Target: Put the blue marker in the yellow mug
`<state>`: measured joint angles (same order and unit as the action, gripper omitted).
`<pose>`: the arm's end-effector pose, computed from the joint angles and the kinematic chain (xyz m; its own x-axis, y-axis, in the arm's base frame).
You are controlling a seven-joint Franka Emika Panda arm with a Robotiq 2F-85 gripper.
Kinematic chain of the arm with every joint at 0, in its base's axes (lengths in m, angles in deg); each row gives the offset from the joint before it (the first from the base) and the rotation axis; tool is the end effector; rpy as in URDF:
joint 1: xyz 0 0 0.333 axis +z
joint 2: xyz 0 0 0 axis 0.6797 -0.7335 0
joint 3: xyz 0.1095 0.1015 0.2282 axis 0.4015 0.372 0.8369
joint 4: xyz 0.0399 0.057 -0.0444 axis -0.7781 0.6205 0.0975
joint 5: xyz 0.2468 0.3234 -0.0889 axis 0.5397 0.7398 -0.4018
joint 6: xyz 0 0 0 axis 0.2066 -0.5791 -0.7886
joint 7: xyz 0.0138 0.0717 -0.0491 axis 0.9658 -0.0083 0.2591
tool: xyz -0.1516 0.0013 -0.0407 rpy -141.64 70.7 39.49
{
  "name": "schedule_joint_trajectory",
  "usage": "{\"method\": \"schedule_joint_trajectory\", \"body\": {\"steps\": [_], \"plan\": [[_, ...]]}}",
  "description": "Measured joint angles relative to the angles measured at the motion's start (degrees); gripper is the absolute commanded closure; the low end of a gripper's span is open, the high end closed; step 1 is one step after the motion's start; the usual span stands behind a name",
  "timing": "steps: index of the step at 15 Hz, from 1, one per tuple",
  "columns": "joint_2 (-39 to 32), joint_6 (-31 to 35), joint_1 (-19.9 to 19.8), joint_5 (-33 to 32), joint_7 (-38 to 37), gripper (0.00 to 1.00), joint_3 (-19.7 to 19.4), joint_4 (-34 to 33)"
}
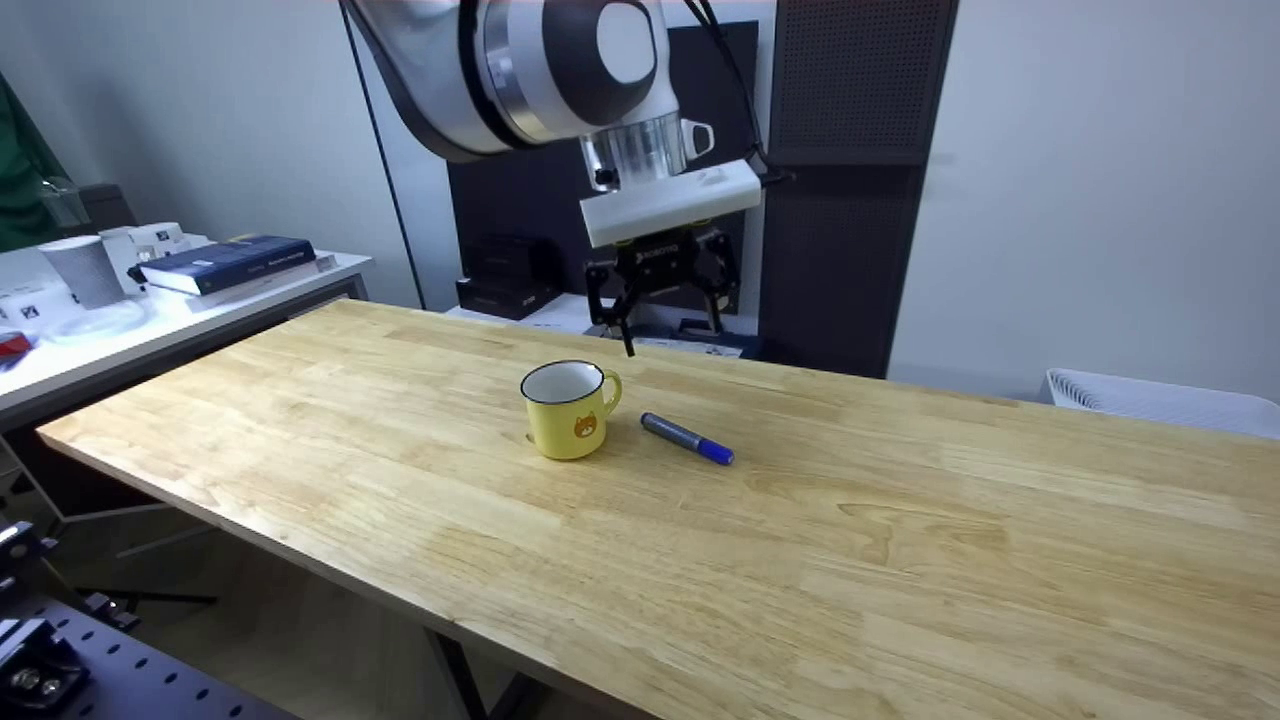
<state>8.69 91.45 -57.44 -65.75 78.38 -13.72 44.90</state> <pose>0.5393 -0.1748 0.0872 0.8711 0.4910 0.0065 0.4833 -0.8596 0.1659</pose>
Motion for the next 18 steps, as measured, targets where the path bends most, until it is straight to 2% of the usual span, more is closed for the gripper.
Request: {"method": "schedule_joint_trajectory", "body": {"steps": [3, 4, 7, 11, 18], "plan": [[-0.1, 0.0, -0.4, 0.0, 0.7, 0.0, 0.0, -0.2], [-0.2, -0.1, -1.0, 0.3, 3.5, 0.0, 0.8, -0.1], [-1.0, -0.1, -4.1, 2.2, 14.8, 0.0, 5.2, 0.1], [-3.5, 0.2, -8.1, 4.4, 31.8, 0.0, 8.4, -0.5], [-4.1, 1.5, -7.1, 4.8, 33.2, 0.0, 7.0, -0.5]]}}
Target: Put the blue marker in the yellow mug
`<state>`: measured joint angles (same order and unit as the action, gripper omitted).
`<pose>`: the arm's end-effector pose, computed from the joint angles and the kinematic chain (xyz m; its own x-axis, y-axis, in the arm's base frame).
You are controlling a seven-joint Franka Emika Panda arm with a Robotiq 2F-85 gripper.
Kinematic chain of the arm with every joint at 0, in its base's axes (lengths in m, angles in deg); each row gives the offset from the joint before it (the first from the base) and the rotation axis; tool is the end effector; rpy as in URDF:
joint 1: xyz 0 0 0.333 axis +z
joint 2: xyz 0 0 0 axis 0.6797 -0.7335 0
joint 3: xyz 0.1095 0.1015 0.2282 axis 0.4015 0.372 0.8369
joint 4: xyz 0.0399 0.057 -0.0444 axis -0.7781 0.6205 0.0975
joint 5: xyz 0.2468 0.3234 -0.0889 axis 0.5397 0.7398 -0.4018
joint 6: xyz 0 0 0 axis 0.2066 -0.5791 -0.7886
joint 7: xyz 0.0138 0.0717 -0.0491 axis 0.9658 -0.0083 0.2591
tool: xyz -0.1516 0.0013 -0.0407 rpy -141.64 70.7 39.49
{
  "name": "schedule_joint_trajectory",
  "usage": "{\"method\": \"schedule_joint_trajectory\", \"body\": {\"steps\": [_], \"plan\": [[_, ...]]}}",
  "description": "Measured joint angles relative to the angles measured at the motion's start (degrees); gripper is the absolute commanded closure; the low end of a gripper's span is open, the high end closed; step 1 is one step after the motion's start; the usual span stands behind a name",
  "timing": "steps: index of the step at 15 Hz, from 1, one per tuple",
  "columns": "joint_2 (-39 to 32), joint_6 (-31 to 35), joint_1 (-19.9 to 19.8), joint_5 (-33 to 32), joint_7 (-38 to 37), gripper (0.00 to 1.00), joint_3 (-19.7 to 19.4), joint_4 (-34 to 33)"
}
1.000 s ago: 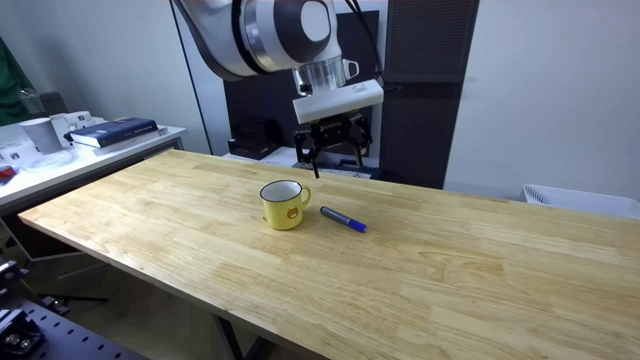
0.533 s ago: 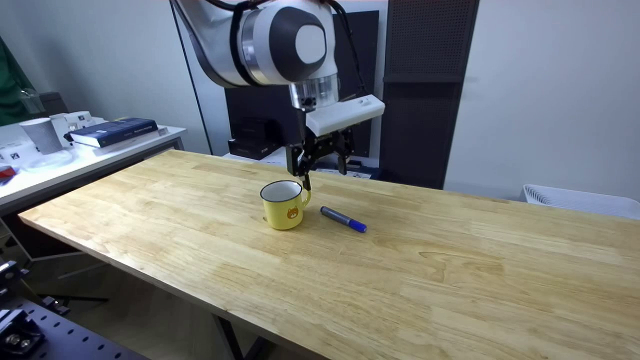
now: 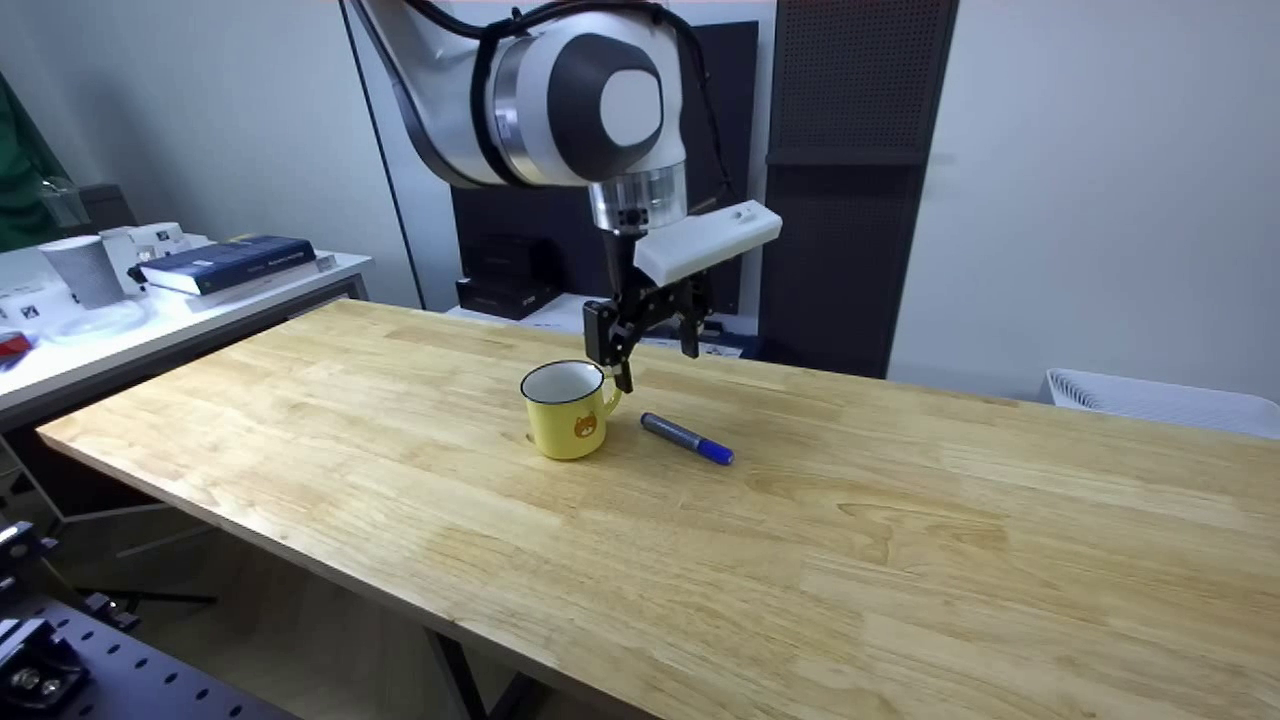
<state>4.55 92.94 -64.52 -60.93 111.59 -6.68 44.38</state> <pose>0.5310 -0.1661 0.0531 0.5382 0.8428 0.0027 0.8396 -0.5364 0.0860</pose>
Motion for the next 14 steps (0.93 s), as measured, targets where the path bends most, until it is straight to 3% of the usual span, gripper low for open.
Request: {"method": "schedule_joint_trajectory", "body": {"steps": [9, 14], "plan": [[-11.2, -3.1, -5.3, 0.0, 13.8, 0.0, -1.2, -9.6], [-17.5, -4.2, -5.3, 0.0, 15.8, 0.0, -1.2, -16.6]]}}
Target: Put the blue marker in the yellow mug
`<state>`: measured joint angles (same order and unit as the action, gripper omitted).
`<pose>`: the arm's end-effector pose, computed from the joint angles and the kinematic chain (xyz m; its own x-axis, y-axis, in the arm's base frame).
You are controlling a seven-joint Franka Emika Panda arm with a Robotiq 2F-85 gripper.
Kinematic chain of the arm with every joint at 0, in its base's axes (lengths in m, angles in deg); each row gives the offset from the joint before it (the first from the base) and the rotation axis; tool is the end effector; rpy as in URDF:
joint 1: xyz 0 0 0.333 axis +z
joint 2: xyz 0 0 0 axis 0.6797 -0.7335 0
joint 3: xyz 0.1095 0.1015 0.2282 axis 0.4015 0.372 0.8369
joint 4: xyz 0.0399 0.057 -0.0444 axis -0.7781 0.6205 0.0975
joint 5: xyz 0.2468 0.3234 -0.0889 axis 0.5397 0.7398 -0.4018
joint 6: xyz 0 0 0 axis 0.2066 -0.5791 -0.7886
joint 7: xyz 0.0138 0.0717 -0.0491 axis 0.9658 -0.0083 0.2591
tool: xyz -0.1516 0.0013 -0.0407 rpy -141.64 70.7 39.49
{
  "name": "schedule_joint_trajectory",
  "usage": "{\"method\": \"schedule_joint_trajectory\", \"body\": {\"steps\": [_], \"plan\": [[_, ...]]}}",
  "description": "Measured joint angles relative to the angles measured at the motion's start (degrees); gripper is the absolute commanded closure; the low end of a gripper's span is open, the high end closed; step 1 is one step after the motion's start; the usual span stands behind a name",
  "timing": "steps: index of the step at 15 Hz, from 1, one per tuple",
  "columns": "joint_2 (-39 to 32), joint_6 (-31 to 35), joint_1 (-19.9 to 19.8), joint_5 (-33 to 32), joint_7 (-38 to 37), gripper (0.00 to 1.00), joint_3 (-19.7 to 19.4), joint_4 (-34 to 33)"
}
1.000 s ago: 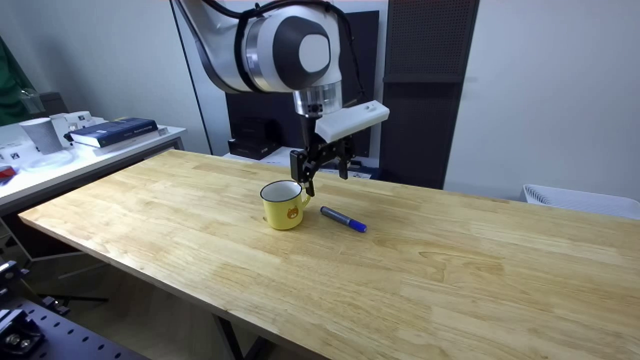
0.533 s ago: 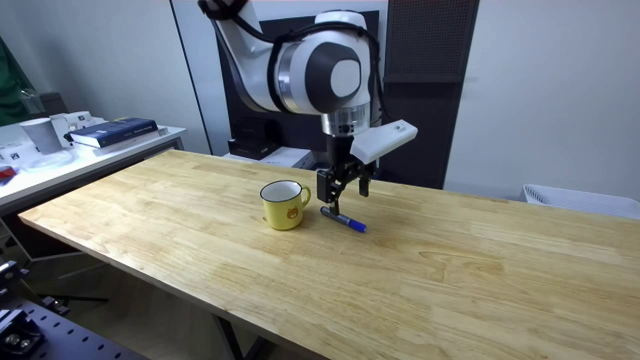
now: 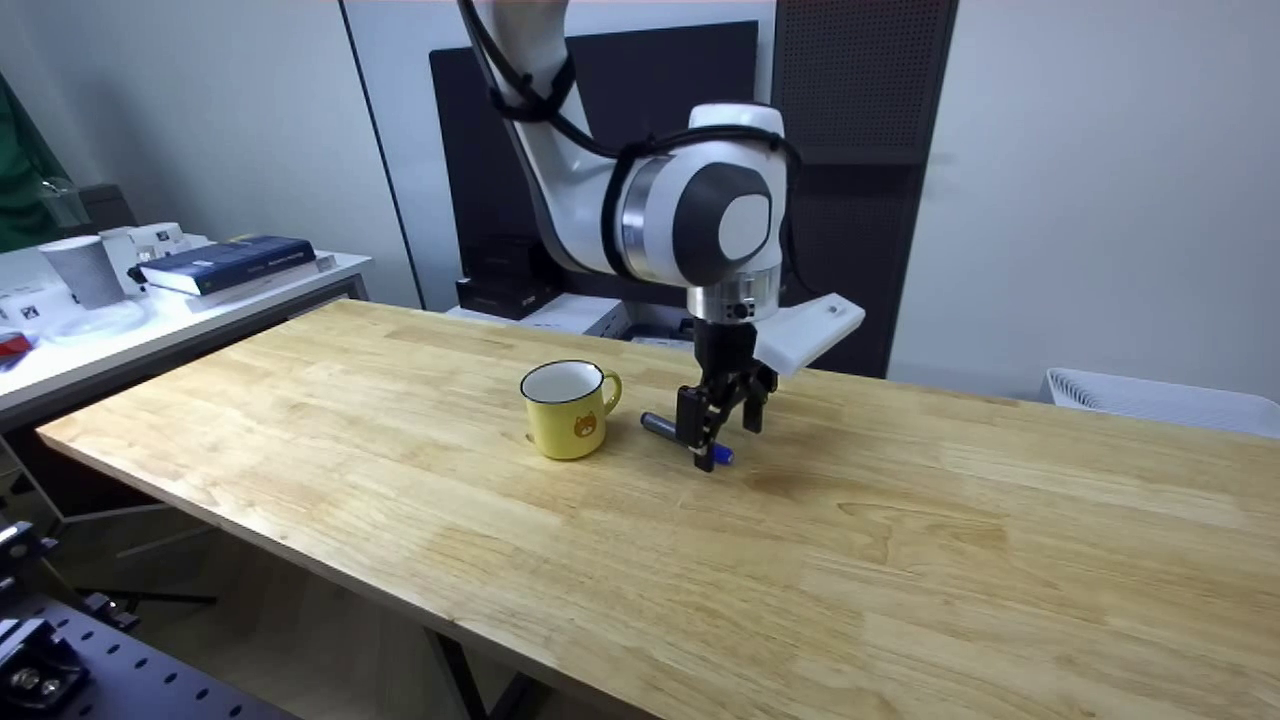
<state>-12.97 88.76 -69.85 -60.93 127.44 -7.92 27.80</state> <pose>0.5362 -0.2412 -0.0300 0.3999 0.9161 -0.0273 0.9164 -0.4002 -0.0059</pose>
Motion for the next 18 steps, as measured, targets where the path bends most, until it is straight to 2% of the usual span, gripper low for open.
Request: {"method": "schedule_joint_trajectory", "body": {"steps": [1, 2, 3, 8, 13, 14, 15, 18], "plan": [[-0.8, 0.2, 0.5, -0.1, 0.0, 0.0, -0.1, -1.0], [-1.3, 0.5, 1.2, -0.1, -0.1, 0.25, -0.4, -1.9], [-1.8, 0.9, 2.1, -0.1, -0.4, 0.26, -0.7, -2.8], [-3.8, 0.6, 5.0, 0.1, -1.6, 0.61, -1.2, -5.8], [-3.7, -1.4, 5.3, 1.1, -1.6, 0.95, -0.8, -7.0], [-3.7, -1.5, 5.2, 1.4, -1.6, 0.99, -0.7, -7.1], [-3.7, -1.6, 5.2, 1.9, -1.6, 0.95, -0.6, -7.1], [-3.0, -1.7, 5.3, 2.3, -1.7, 0.95, -0.5, -6.9]]}}
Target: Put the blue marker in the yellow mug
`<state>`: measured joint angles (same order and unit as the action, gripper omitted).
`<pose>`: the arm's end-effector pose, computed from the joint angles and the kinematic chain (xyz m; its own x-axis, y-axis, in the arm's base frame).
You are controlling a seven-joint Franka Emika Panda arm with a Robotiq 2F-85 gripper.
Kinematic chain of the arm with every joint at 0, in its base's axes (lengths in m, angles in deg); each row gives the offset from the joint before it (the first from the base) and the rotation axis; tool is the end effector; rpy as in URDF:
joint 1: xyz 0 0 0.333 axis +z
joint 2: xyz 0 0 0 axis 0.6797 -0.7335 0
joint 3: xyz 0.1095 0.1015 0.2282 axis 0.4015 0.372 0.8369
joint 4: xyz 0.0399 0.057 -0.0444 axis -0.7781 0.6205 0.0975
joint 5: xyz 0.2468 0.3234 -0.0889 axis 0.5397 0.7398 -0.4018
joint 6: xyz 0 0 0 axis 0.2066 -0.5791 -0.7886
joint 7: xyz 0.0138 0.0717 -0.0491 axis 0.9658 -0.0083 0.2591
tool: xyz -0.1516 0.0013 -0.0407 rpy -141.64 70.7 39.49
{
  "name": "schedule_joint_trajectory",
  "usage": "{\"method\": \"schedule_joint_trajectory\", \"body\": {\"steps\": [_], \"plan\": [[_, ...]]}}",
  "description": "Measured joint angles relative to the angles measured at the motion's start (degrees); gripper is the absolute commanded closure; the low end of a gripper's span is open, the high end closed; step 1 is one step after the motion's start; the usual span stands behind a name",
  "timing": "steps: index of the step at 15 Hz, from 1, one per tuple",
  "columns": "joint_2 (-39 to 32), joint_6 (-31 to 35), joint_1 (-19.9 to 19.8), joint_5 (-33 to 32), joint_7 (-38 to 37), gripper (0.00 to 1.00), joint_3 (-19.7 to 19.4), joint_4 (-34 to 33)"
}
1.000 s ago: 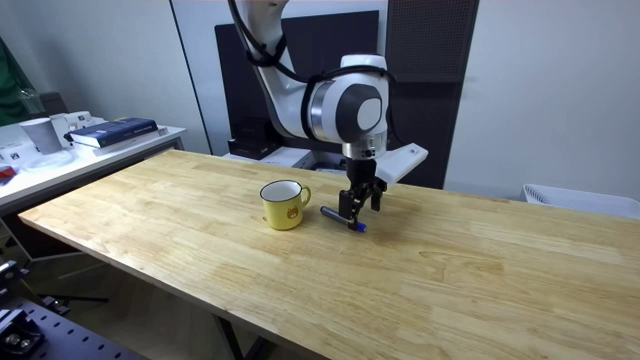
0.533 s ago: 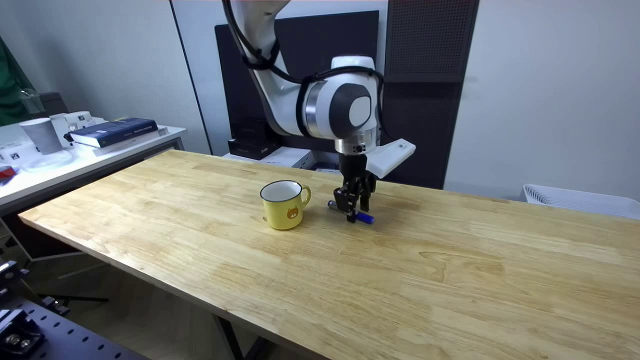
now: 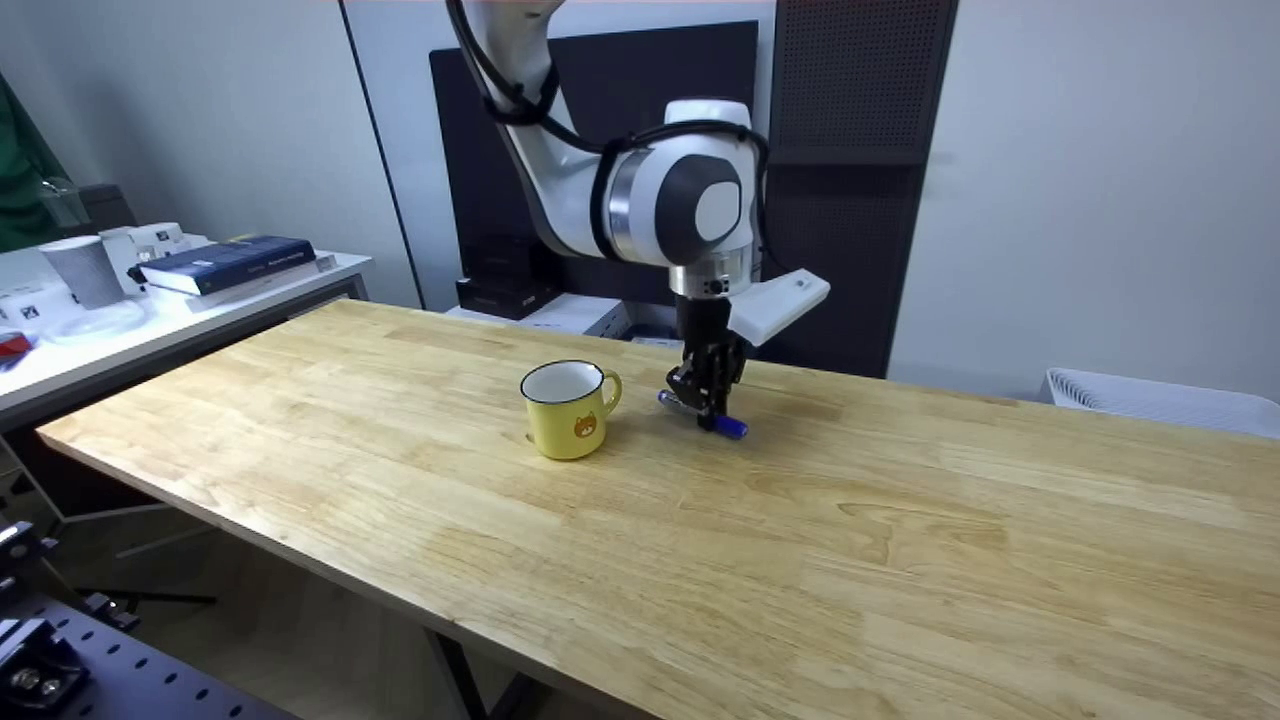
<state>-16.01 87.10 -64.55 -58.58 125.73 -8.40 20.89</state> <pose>0.5862 -0.2095 -0.0229 0.3856 0.9225 -0.0160 0.9224 -0.3849 0.0322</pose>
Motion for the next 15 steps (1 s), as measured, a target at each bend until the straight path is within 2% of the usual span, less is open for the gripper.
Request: {"method": "schedule_joint_trajectory", "body": {"steps": [4, 8, 10, 12, 13, 14, 15], "plan": [[4.7, -0.1, 1.6, -0.1, -2.6, 0.95, -0.3, 2.4], [14.6, -3.3, 7.9, -1.6, -11.5, 0.95, -3.3, 8.4], [20.1, -11.2, 11.9, -3.6, -17.2, 0.95, -4.7, 10.8], [24.8, -22.1, 15.1, -3.9, -21.2, 0.95, -4.5, 12.3], [26.6, -27.5, 16.4, -3.7, -23.0, 0.54, -4.3, 12.6], [28.0, -32.3, 17.5, -3.8, -25.2, 0.54, -4.1, 12.6], [29.1, -35.7, 18.4, -4.1, -28.3, 0.48, -3.9, 12.7]]}}
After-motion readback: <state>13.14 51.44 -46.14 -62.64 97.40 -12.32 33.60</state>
